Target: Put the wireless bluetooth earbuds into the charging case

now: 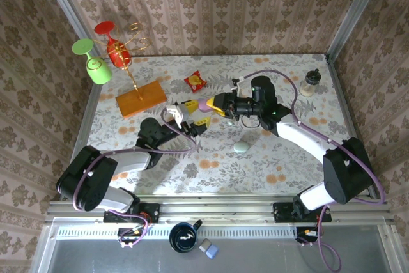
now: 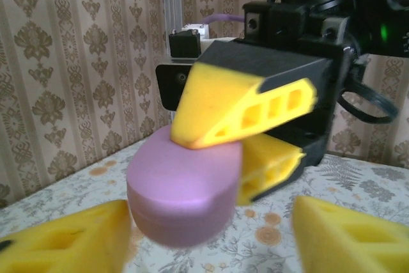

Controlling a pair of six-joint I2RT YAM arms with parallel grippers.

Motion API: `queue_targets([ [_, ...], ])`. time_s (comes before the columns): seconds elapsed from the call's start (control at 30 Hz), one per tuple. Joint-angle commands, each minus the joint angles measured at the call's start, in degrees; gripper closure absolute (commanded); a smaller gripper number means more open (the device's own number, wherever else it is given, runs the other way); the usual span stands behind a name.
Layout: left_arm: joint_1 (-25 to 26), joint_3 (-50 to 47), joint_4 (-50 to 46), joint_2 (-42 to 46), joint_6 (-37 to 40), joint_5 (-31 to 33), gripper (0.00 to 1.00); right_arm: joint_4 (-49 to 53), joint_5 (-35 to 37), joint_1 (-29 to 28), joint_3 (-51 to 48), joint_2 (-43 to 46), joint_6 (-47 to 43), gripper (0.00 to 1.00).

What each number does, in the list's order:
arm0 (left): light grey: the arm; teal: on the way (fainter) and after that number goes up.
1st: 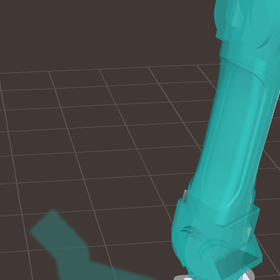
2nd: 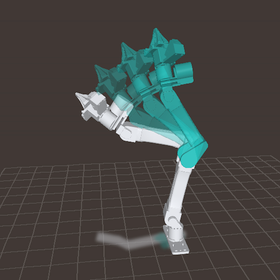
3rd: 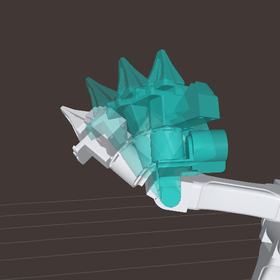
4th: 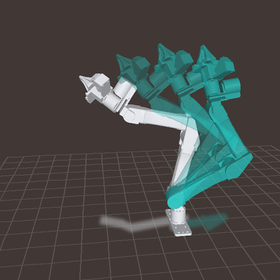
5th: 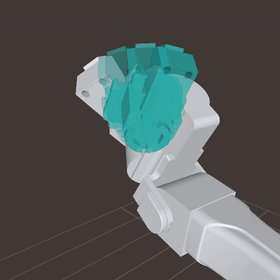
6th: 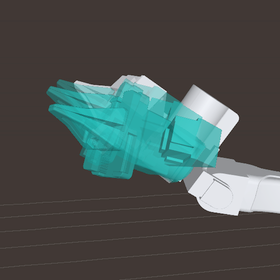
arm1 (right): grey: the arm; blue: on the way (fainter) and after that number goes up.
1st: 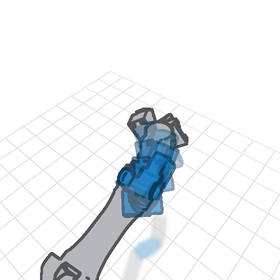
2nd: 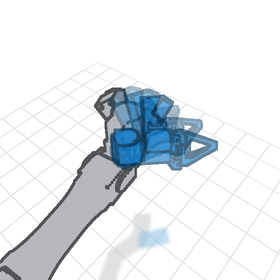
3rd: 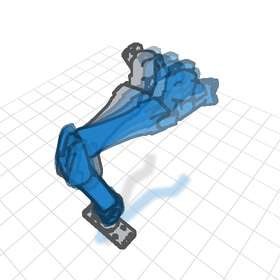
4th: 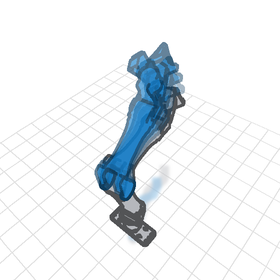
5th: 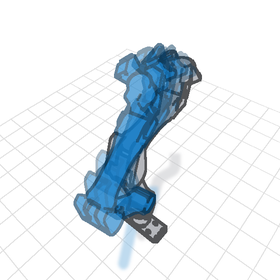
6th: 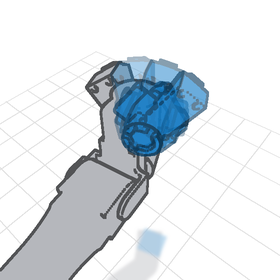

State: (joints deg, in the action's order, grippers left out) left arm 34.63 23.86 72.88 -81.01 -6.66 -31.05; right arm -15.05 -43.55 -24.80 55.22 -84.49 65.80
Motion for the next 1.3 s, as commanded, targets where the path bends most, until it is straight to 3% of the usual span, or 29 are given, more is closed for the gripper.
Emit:
queue_targets([
  [0.0, 0.4, -1.6, 0.6, -0.7, 1.2, 1.5, 0.23, 6.1, 6.4, 3.2, -2.9, 2.0, -5.1, 0.80],
  [0.23, 1.0, -1.5, -5.9, -0.3, 4.5, 1.7, 0.12, 8.3, 12.1, 11.7, -7.5, -0.2, -9.5, 0.80],
  [0.43, 3.7, 0.9, -15.9, 0.5, 10.1, 3.7, 0.07, 9.1, 14.3, 16.8, -4.7, -7.1, -13.5, 0.80],
  [0.6, 6.7, 2.5, -19.3, -1.3, 12.1, 5.8, 0.02, 10.2, 16.5, 17.6, 0.7, -14.4, -17.4, 0.79],
  [0.97, 13.2, 5.4, -22.0, -7.9, 14.5, 9.0, 0.02, 9.7, 14.5, 17.6, 9.9, -28.7, -19.0, 0.76],
  [1.1, 16.2, 9.2, -26.7, -13.4, 17.5, 9.2, 0.04, 9.2, 15.9, 17.5, 8.8, -28.9, -19.9, 0.68],
  [1.27, 18.7, 13.7, -27.9, -20.2, 18.8, 8.6, 0.04, 12.2, 19.2, 17.6, 7.8, -25.8, -22.1, 0.45],
])
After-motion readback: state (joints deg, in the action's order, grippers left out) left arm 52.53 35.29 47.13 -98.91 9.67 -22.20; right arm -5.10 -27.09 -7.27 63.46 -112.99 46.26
